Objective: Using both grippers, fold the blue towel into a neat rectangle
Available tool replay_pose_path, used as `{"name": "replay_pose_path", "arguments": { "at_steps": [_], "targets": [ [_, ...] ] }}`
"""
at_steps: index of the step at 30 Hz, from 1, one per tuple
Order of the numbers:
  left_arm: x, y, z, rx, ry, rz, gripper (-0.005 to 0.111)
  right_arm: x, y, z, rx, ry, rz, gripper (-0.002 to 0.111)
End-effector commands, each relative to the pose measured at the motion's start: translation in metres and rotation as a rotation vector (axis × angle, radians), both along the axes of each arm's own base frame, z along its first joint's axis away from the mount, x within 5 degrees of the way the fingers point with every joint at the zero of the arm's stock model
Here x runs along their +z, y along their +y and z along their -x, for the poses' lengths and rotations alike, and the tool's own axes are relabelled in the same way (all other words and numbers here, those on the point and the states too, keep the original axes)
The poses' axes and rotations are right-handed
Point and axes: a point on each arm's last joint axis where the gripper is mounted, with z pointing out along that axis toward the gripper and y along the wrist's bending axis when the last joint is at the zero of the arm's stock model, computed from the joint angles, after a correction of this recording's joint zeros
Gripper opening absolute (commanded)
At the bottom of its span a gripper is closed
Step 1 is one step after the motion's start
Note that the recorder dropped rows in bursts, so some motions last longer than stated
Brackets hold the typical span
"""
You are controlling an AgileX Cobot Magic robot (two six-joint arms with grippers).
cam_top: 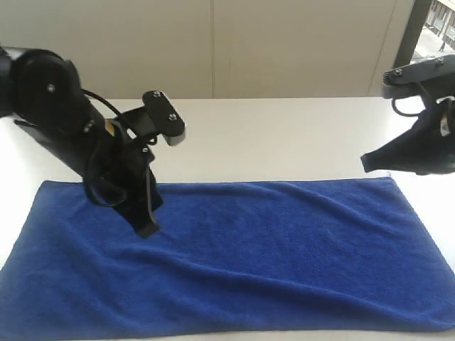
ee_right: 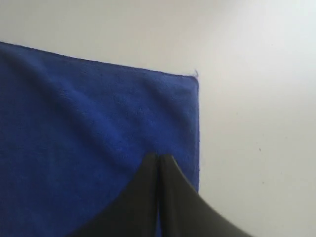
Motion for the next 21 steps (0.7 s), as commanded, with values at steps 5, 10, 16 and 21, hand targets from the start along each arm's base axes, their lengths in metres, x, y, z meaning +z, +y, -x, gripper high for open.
{"name": "replay_pose_path", "arguments": {
  "at_steps": [5, 10, 16, 21],
  "targets": [
    [-0.034, 0.079, 0.071, 0.370, 0.068, -0.228, 0.000, -0.052, -0.032, -0.080, 0.164, 0.184, -0.143, 0.000],
    [-0.048, 0.092, 0.085, 0.429, 0.071, -0.251, 0.000, -0.090, -0.051, -0.101, 0.116, 0.227, -0.150, 0.000],
    [-0.060, 0.095, 0.086, 0.416, 0.027, -0.212, 0.000, -0.109, -0.060, -0.127, 0.109, 0.155, -0.103, 0.000],
    [-0.075, 0.118, 0.082, 0.640, 0.106, -0.269, 0.000, -0.105, -0.065, -0.137, 0.119, 0.139, -0.057, 0.000]
  ]
}}
